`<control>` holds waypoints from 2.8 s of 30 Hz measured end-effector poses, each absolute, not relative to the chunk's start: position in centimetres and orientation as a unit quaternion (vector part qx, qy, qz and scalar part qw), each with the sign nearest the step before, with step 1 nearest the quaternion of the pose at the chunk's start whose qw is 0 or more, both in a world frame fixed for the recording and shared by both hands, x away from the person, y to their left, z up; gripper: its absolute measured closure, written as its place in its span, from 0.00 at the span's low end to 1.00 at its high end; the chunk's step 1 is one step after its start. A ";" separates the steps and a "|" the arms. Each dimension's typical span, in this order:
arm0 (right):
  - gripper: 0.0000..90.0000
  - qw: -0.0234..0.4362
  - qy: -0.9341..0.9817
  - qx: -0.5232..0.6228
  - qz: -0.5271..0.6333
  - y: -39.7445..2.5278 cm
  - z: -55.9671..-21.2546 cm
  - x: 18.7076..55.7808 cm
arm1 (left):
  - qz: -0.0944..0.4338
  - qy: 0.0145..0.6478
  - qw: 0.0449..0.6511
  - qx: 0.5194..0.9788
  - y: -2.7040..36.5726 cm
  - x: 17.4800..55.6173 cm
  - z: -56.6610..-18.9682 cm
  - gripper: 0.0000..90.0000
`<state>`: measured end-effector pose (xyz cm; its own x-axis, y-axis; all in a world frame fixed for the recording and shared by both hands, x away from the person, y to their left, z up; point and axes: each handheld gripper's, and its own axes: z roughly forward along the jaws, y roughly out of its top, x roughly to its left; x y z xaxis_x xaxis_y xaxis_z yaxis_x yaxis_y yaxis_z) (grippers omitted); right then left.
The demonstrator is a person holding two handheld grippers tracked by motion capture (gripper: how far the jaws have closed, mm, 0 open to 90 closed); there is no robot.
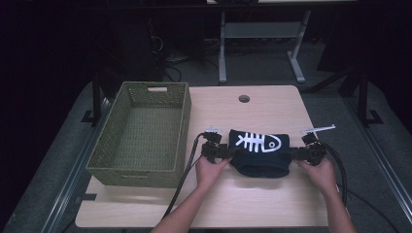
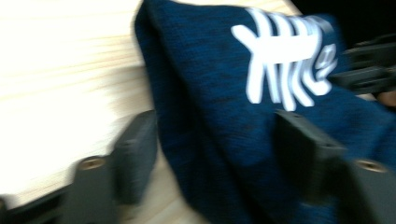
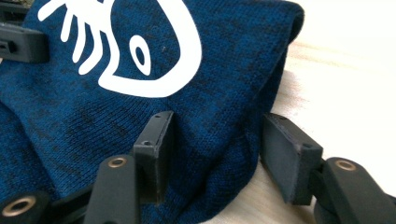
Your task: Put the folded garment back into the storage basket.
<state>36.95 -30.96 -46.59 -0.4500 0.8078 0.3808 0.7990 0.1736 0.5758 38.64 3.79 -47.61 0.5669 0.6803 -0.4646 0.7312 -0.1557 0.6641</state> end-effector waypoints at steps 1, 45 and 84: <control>0.51 0.003 0.766 0.524 0.374 -31.0 -46.6 37.0 | -0.037 0.466 0.458 0.756 3.8 38.7 -47.7 0.39; 0.80 -0.025 0.723 0.487 0.490 -31.2 -41.5 31.8 | -0.084 0.400 0.524 0.747 4.8 35.4 -41.8 0.78; 0.81 -0.048 0.713 0.447 0.538 -27.7 -36.1 32.0 | -0.082 0.387 0.548 0.737 9.6 35.5 -36.4 0.79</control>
<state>32.02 -27.70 -36.12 -0.5960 0.5857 0.5493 0.6890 0.0216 0.7245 35.52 9.59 -36.36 0.6864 0.4808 -0.5456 0.6611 -0.0998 0.7436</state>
